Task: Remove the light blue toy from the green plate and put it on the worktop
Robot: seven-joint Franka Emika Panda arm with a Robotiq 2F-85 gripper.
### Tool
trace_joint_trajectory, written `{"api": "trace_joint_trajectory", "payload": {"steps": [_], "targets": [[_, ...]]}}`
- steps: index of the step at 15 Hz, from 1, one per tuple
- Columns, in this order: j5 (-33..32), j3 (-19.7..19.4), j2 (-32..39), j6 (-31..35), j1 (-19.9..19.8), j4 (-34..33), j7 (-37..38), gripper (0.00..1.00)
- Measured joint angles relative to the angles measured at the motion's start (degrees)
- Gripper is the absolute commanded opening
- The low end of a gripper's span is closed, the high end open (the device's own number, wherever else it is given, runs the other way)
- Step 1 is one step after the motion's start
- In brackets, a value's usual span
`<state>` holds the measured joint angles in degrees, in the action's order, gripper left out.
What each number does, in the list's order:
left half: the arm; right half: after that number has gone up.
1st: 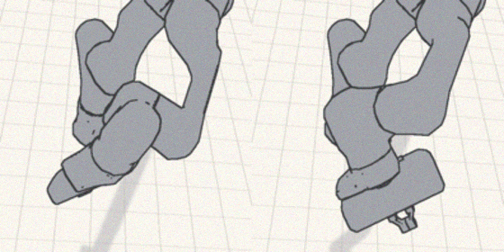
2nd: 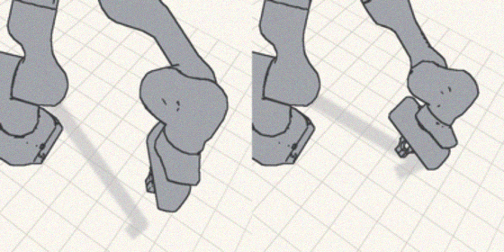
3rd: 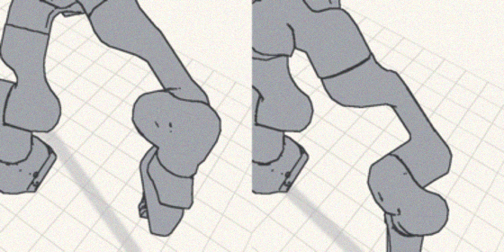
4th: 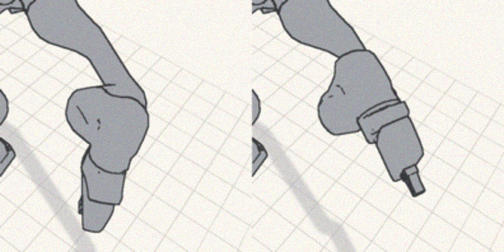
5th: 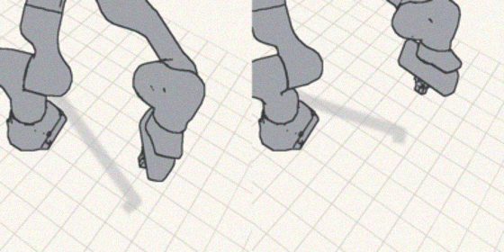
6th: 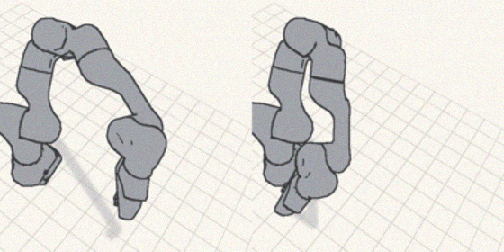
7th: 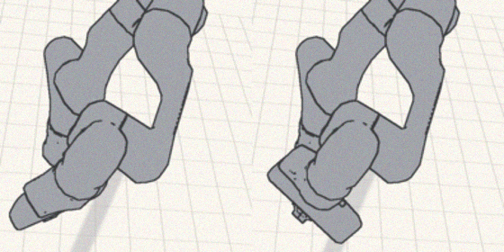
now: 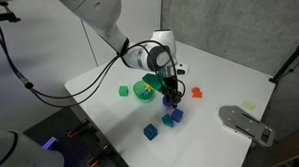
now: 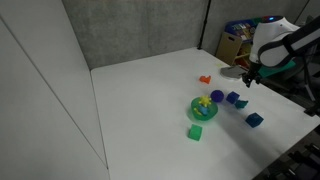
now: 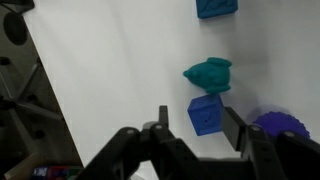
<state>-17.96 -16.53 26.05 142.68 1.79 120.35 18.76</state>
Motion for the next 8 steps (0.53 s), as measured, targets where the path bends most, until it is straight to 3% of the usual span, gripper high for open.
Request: {"api": "trace_joint_trajectory", "payload": {"steps": [2, 8], "targets": [[-0.8, -0.1, 0.0, 0.0, 0.0, 0.1, 0.0, 1.00], [-1.8, -0.1, -0.1, 0.0, 0.2, 0.2, 0.0, 1.00]]}}
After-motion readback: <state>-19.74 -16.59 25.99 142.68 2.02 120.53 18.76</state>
